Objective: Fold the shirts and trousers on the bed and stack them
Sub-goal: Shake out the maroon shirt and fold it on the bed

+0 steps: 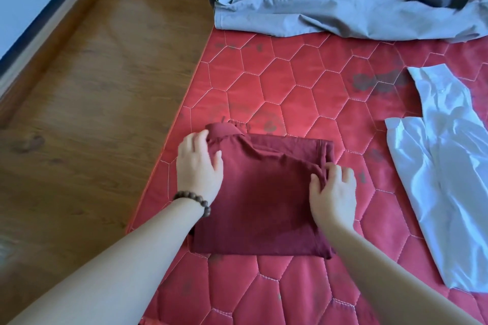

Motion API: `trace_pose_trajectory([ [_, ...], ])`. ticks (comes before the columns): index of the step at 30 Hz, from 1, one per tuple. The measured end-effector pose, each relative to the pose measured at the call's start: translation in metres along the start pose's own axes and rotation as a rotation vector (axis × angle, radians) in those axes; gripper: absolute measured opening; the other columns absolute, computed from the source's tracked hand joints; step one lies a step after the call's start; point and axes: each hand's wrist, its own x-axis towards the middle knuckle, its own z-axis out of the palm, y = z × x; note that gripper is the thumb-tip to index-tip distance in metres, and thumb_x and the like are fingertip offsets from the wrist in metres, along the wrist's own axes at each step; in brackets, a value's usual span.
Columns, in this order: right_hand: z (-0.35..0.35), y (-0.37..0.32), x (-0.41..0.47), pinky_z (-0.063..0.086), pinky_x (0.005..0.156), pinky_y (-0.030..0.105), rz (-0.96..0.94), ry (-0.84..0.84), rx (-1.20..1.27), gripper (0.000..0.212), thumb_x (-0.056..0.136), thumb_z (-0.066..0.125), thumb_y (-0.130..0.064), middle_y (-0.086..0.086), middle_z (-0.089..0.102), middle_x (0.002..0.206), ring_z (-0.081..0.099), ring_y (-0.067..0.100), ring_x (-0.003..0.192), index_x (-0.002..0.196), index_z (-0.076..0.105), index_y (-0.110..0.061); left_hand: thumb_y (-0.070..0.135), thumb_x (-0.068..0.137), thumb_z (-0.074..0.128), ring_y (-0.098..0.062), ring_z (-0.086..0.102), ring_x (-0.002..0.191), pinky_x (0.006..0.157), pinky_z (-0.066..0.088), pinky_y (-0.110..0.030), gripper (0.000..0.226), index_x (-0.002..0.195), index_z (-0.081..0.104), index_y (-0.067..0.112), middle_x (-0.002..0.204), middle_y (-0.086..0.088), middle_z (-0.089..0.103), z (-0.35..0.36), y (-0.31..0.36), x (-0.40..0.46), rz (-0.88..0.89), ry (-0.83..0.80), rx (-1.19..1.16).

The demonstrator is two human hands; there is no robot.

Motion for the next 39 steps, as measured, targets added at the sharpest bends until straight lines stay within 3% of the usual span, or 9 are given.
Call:
trace_pose_trajectory([
  [3, 0.02, -0.015, -0.013, 0.04, 0.104, 0.048, -0.461, 0.033, -0.126, 0.034, 0.083, 0.063, -0.006, 0.02, 0.055, 0.127, 0.05, 0.038, 0.12, 0.116, 0.061, 0.002, 0.024, 0.092, 0.056, -0.032, 0.028, 0.142, 0.114, 0.026, -0.049, 0.05, 0.138, 0.048, 0.007, 0.149, -0.015, 0.038, 0.016, 0.009, -0.004, 0.319, -0.167, 0.267],
  [7, 0.063, -0.028, -0.016, 0.005, 0.121, 0.039, -0.626, -0.306, -0.3, 0.055, 0.097, 0.044, -0.018, 0.015, 0.018, 0.158, 0.01, 0.026, 0.148, 0.147, 0.03, -0.001, 0.047, 0.096, 0.038, -0.027, -0.004, 0.149, 0.12, 0.005, -0.048, 0.061, 0.152, 0.023, 0.028, 0.162, -0.006, 0.003, 0.051, -0.004, -0.013, 0.396, -0.43, 0.499],
  [10, 0.077, -0.006, -0.015, 0.002, 0.121, 0.04, -0.565, -0.328, -0.386, 0.061, 0.099, 0.023, -0.044, 0.001, -0.002, 0.16, -0.005, 0.015, 0.148, 0.153, 0.012, -0.018, 0.059, 0.093, 0.025, -0.032, -0.002, 0.148, 0.119, 0.004, -0.053, 0.06, 0.15, 0.014, 0.043, 0.162, 0.0, 0.002, 0.062, -0.019, -0.02, 0.36, -0.411, 0.509],
  [15, 0.054, 0.035, -0.017, 0.001, 0.12, 0.043, -0.381, -0.198, -0.477, 0.063, 0.097, 0.021, -0.053, -0.004, 0.006, 0.16, 0.002, 0.012, 0.148, 0.153, 0.015, -0.025, 0.063, 0.092, 0.024, -0.028, -0.011, 0.148, 0.115, 0.001, -0.061, 0.059, 0.148, 0.01, 0.05, 0.162, 0.008, -0.002, 0.062, -0.021, -0.018, 0.307, -0.461, 0.464],
  [19, 0.038, 0.04, -0.026, 0.004, 0.12, 0.048, -0.251, -0.148, -0.468, 0.056, 0.101, 0.026, -0.041, -0.001, 0.015, 0.16, 0.006, 0.015, 0.148, 0.152, 0.021, -0.017, 0.03, 0.098, 0.047, -0.021, 0.003, 0.149, 0.118, -0.001, -0.056, 0.043, 0.14, 0.047, 0.032, 0.157, 0.004, 0.026, 0.042, -0.015, -0.011, 0.215, -0.412, 0.153],
  [22, 0.037, 0.026, -0.045, 0.009, 0.118, 0.05, -0.356, -0.092, -0.418, 0.055, 0.094, 0.035, -0.032, 0.008, 0.033, 0.154, 0.022, 0.023, 0.146, 0.143, 0.041, -0.007, 0.017, 0.087, 0.05, -0.029, 0.026, 0.143, 0.116, 0.013, -0.058, 0.04, 0.125, 0.062, 0.02, 0.145, -0.005, 0.048, 0.034, -0.009, -0.038, 0.383, -0.206, 0.221],
  [26, 0.058, 0.018, -0.075, 0.016, 0.117, 0.052, -0.589, -0.262, -0.453, 0.057, 0.095, 0.034, -0.036, 0.001, 0.026, 0.156, 0.021, 0.018, 0.146, 0.145, 0.039, -0.012, 0.041, 0.09, 0.038, -0.026, 0.017, 0.147, 0.117, 0.012, -0.056, 0.056, 0.144, 0.04, 0.028, 0.156, 0.001, 0.031, 0.05, -0.003, -0.091, 0.534, -0.412, 0.406],
  [31, 0.05, 0.052, -0.059, 0.004, 0.118, 0.053, -0.394, -0.208, -0.517, 0.062, 0.094, 0.031, -0.056, -0.003, 0.015, 0.16, 0.006, 0.019, 0.149, 0.151, 0.018, -0.036, 0.062, 0.087, 0.037, -0.03, 0.009, 0.148, 0.116, 0.008, -0.06, 0.068, 0.15, 0.025, 0.038, 0.16, 0.003, 0.021, 0.055, -0.021, -0.088, 0.383, -0.38, 0.513],
  [39, 0.049, 0.061, -0.055, 0.01, 0.118, 0.052, -0.237, -0.177, -0.498, 0.061, 0.093, 0.024, -0.057, 0.001, 0.011, 0.161, 0.005, 0.029, 0.148, 0.151, 0.012, -0.042, 0.065, 0.087, 0.031, -0.039, 0.004, 0.147, 0.114, 0.017, -0.06, 0.067, 0.149, 0.024, 0.041, 0.161, 0.007, 0.012, 0.041, -0.037, -0.081, 0.246, -0.374, 0.498],
])
